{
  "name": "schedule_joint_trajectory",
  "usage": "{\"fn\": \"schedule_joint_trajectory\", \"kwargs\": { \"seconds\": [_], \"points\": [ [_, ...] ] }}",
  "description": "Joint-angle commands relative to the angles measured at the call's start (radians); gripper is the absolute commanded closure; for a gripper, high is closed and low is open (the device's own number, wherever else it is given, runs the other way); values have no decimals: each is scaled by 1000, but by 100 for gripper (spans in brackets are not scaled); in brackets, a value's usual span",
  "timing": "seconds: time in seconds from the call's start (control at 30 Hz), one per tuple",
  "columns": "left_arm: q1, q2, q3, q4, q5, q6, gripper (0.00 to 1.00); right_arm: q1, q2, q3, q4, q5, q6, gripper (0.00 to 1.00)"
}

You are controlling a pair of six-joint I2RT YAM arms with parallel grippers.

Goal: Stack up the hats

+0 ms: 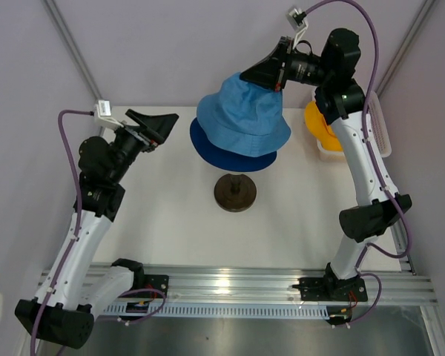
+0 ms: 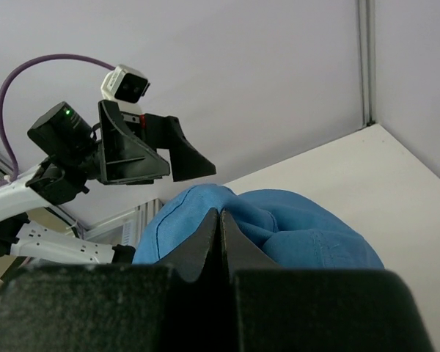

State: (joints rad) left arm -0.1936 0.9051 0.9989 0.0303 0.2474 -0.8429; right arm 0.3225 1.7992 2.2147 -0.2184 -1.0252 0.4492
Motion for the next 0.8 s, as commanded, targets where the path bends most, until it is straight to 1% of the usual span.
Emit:
{"fn": "schedule_joint_trajectory", "kwargs": {
  "seconds": [0.0,0.03,0.13,0.37,0.47,0.63,0.77],
  "points": [
    [8,37,33,195,73,-157,1,23,-18,11,-21,2,-49,100],
    [5,47,32,209,82,-207,1,26,-20,5,-21,5,-52,100],
    [-15,90,30,275,113,-271,1,30,-34,-18,-27,8,-75,100],
    [-76,204,107,312,187,-291,3,32,-98,-117,-56,63,-150,100],
    [-89,230,121,306,202,-292,4,32,-121,-162,-36,79,-155,100],
    [-105,253,148,298,204,-300,7,32,-124,-167,-22,63,-150,100],
    [-116,278,152,287,196,-329,11,30,-129,-165,-26,71,-164,98]
  ]
}}
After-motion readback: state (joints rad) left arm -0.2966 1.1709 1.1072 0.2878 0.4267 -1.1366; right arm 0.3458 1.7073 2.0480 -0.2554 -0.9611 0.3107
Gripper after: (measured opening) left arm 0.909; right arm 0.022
